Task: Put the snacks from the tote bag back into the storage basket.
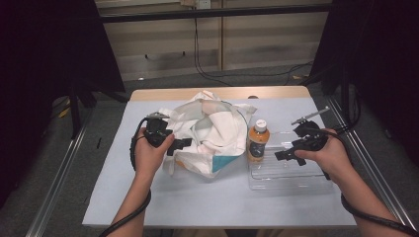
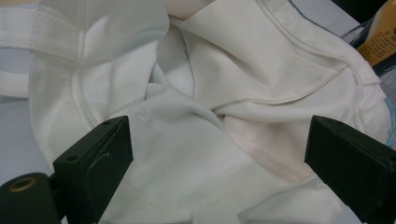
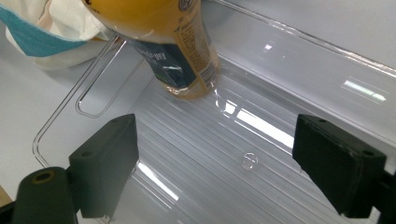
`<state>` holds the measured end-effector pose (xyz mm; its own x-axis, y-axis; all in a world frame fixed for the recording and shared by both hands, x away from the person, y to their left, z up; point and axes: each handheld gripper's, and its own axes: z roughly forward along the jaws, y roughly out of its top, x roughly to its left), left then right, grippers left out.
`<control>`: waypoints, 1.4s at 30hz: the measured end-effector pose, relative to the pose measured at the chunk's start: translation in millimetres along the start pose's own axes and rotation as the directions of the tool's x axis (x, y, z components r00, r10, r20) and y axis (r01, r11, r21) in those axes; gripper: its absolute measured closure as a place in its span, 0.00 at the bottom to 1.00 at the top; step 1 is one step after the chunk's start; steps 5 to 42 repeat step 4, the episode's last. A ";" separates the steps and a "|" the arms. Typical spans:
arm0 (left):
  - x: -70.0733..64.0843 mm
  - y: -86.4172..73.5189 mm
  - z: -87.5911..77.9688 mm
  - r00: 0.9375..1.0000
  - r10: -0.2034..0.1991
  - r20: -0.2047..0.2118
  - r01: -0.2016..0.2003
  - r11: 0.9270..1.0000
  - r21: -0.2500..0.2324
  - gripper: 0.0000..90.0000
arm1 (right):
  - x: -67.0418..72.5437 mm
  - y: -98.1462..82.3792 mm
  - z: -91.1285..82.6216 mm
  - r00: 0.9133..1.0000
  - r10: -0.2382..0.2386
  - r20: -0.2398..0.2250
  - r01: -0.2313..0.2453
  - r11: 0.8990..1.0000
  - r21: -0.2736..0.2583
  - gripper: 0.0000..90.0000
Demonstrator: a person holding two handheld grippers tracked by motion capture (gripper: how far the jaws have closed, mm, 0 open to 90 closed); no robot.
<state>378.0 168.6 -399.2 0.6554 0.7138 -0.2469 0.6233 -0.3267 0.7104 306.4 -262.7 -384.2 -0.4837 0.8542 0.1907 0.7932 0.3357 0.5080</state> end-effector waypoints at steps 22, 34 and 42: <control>-4.3 1.4 0.0 1.000 0.002 0.012 -0.002 1.000 -0.011 0.07 | 0.3 -4.6 1.7 1.000 -0.006 -0.014 0.006 1.000 -0.020 0.15; -4.3 1.4 0.0 1.000 0.002 0.012 -0.002 1.000 -0.011 0.07 | 0.3 -4.6 1.7 1.000 -0.006 -0.014 0.006 1.000 -0.020 0.15; -4.3 1.4 0.0 1.000 0.002 0.012 -0.002 1.000 -0.011 0.07 | 0.3 -4.6 1.7 1.000 -0.006 -0.014 0.006 1.000 -0.020 0.15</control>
